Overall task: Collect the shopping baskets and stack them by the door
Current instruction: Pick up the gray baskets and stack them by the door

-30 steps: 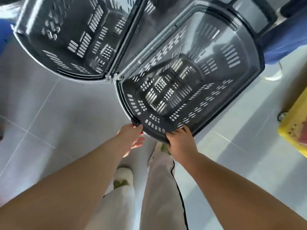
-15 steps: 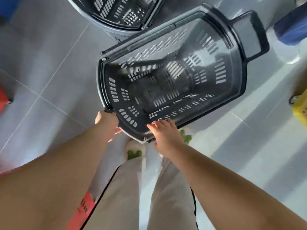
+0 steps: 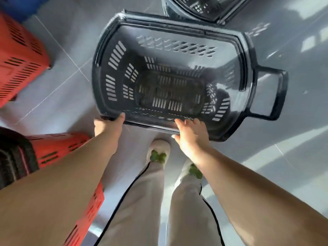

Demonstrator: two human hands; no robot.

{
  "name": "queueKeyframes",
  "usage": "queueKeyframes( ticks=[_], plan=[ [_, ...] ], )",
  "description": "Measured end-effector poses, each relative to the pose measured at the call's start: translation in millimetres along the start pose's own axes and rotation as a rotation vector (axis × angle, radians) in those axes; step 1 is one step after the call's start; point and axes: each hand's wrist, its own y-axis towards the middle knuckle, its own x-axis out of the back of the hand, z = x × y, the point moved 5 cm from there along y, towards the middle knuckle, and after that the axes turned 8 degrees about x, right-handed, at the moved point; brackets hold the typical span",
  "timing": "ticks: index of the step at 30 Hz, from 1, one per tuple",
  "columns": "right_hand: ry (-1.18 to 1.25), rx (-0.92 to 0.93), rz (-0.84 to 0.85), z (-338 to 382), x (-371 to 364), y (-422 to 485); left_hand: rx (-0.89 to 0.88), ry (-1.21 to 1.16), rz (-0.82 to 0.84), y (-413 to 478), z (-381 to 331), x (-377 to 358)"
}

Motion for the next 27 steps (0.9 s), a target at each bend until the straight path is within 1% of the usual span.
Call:
queueKeyframes(
  ticks=[1,2,4,5,6,7,8,9,10,11,12,13,15,16,17,19,21,23,26,27],
  plan=[
    [0.050,0.027,-0.005,14,2,6,0.078,-0.018,0.062,-4,6,-7],
    [0.109,0.058,0.007,26,4,11,0.138,-0.102,0.161,-10,9,-17],
    [0.225,0.112,0.029,38,10,19,0.173,-0.311,0.377,-23,6,-43],
    [0.266,0.121,0.003,36,15,19,0.167,-0.373,0.441,-28,1,-55],
    [0.282,0.108,-0.055,29,22,16,0.167,-0.423,0.471,-30,-2,-63],
    [0.273,0.058,-0.155,15,29,11,0.175,-0.459,0.479,-31,-4,-71],
    [0.265,-0.042,-0.299,-4,36,2,0.183,-0.471,0.469,-30,-5,-75],
    [0.266,-0.203,-0.451,-28,41,-11,0.186,-0.470,0.458,-29,-6,-79],
    [0.303,-0.404,-0.555,-52,42,-25,0.191,-0.477,0.446,-25,-7,-82],
    [0.384,-0.610,-0.578,-75,38,-36,0.209,-0.494,0.427,-23,-6,-83],
    [0.474,-0.776,-0.523,-91,33,-42,0.231,-0.514,0.413,-21,-5,-83],
    [0.583,-0.862,-0.443,-102,26,-41,0.239,-0.530,0.410,-19,-4,-82],
    [0.864,-0.854,-0.303,-110,17,-29,0.217,-0.561,0.450,-19,-5,-81],
    [1.013,-0.840,-0.256,-109,14,-24,0.192,-0.571,0.471,-21,-6,-78],
    [1.103,-0.837,-0.225,-106,15,-21,0.170,-0.584,0.481,-23,-10,-73],
    [1.152,-0.846,-0.214,-101,20,-20,0.151,-0.620,0.474,-28,-19,-61],
    [1.216,-0.870,-0.257,-90,34,-27,0.153,-0.669,0.462,-39,-30,-38],
    [1.289,-0.898,-0.267,-77,52,-41,0.157,-0.668,0.484,-56,-38,-12],
    [1.423,-0.878,-0.157,-54,76,-64,0.136,-0.596,0.498,-86,-39,23],
    [1.426,-0.855,-0.135,-50,84,-74,0.126,-0.588,0.488,-99,-36,38]
  ],
)
